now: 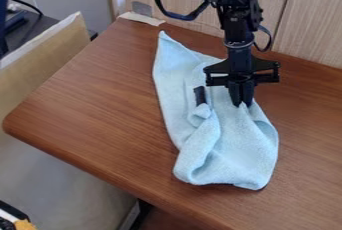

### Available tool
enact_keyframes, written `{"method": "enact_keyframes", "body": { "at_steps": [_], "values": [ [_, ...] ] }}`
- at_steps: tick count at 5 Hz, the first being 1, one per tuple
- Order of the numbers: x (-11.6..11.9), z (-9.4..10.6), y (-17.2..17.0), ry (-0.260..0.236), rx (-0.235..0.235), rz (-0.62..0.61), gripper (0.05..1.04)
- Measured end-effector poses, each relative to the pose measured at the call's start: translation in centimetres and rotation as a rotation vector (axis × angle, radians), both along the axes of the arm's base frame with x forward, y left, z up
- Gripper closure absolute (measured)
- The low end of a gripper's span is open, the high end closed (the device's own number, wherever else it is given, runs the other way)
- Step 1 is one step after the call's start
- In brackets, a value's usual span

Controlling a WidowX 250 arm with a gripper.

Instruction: Fold the cloth from right to left

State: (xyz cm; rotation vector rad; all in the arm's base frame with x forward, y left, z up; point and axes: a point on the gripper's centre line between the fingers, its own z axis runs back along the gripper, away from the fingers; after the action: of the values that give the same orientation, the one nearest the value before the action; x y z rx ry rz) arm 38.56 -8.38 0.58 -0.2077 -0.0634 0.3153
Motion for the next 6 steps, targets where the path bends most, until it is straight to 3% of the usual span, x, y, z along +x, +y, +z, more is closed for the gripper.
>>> {"method": "enact_keyframes", "body": {
  "at_steps": [2, 3, 4, 5, 6],
  "values": [
    [-1.0, 6.5, 3.2, -0.127, -0.023, 0.038, 1.000],
    [-2.9, 7.8, 5.8, -0.151, -0.014, 0.066, 1.000],
    [-4.8, 6.5, 8.5, -0.124, -0.010, 0.116, 1.000],
    [-6.0, 5.0, 10.0, -0.095, 0.039, 0.129, 1.000],
    [-7.1, 2.4, 11.7, -0.013, 0.079, 0.162, 1.000]
  ]
}}
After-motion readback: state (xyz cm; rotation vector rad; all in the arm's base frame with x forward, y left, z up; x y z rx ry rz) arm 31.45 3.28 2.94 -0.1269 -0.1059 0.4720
